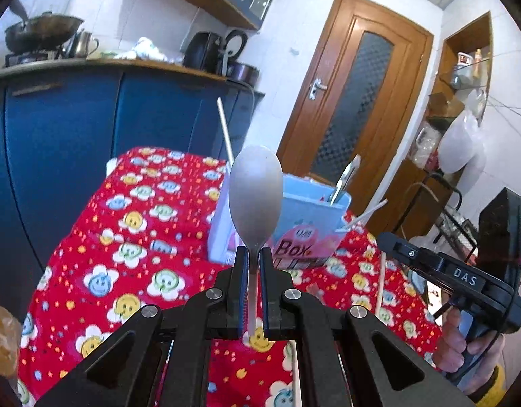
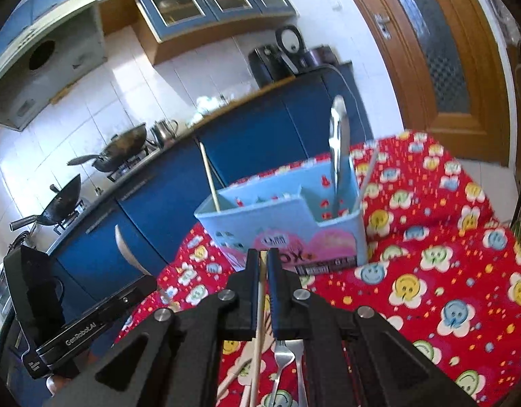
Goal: Organize utensils
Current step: 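Lift and carry the white spoon and chopstick toward the blue Box holder, then lower the white spoon into the holder with the left tool while the right tool releases the chopstick there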
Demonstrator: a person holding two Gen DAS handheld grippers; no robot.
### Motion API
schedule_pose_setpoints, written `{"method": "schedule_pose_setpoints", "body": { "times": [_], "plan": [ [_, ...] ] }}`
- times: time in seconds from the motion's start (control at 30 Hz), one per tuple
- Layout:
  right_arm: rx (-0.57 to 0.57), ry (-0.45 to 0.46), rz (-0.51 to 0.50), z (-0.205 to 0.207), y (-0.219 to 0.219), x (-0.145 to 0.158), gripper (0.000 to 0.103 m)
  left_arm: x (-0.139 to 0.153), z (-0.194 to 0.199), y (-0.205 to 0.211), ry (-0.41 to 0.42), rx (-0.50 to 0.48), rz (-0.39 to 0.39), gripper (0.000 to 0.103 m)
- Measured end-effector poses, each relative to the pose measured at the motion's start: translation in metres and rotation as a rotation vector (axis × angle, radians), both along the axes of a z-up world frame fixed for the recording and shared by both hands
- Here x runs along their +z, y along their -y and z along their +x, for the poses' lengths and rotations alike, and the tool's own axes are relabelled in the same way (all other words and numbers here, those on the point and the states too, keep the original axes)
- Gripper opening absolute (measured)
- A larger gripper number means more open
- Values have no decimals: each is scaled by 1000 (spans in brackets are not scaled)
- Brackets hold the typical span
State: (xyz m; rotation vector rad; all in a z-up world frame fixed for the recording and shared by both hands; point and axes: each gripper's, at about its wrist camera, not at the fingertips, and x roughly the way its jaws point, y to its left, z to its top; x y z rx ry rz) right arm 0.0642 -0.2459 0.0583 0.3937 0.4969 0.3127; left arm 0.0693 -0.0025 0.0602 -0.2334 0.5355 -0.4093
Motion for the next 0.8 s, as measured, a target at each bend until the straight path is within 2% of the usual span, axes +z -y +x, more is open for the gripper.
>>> {"method": "schedule_pose_setpoints", "body": {
  "times": [0.3,0.63,0.8],
  "plan": [
    [-30,123,-45,-10,1,34,6,30,12,12,73,-6,8,6],
    [-57,181,-65,2,7,57,6,72,42,27,198,26,50,6],
    [-80,211,-78,11,11,68,6,79,65,33,239,58,75,6]
  ]
}}
